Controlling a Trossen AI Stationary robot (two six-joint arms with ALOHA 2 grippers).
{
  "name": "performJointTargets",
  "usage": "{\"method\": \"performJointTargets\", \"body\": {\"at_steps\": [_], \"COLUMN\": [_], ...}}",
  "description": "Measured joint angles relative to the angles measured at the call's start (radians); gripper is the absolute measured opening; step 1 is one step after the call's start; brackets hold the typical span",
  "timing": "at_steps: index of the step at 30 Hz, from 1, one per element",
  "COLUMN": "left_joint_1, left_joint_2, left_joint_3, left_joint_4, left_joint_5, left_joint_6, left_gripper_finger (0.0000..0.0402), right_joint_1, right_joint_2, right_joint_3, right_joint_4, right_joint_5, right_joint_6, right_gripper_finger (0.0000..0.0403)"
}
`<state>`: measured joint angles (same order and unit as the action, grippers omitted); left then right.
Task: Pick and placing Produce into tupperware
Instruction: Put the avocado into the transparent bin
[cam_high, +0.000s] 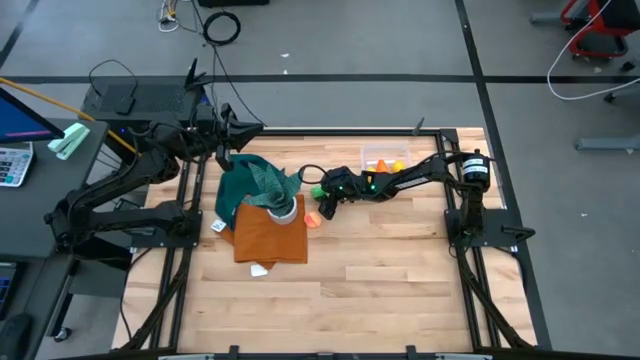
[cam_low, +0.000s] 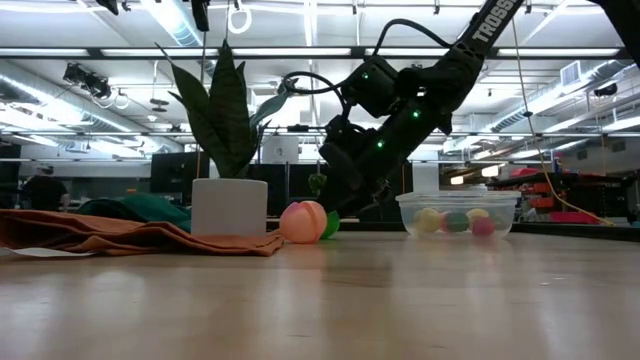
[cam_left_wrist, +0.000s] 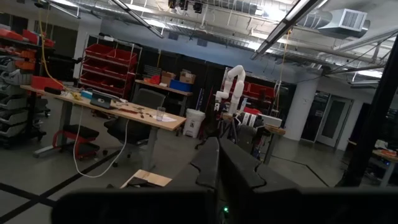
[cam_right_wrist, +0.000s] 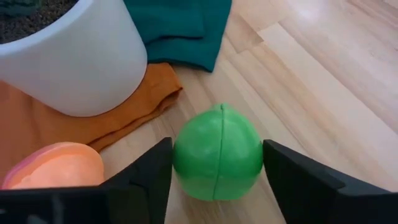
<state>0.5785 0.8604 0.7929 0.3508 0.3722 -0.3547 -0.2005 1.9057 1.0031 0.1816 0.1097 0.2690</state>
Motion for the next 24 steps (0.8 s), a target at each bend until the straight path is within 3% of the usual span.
{"method": "performJointTargets", "body": {"at_steps": [7,14,24], "left_joint_1": [0.000,0.000,0.000], "left_joint_2": [0.000,0.000,0.000], "left_joint_3": [0.000,0.000,0.000], "left_joint_4": [0.000,0.000,-0.006], "left_joint_5": [0.001,0.001,0.007], "left_joint_6": [0.000,0.000,0.000], "left_gripper_finger": [0.0009,0.0026,0.0008], "right_joint_1": [0.000,0.000,-0.028], "right_joint_2": [-0.001,-0.010,-0.087], "right_joint_3": [0.000,0.000,0.000], "right_joint_4": [0.001,-0.014,-0.110], "right_joint_5": [0.000,0.003,0.020], "right_joint_6": [0.002,0.002,-0.019], "right_gripper_finger": [0.0164,0.0165,0.0164]}}
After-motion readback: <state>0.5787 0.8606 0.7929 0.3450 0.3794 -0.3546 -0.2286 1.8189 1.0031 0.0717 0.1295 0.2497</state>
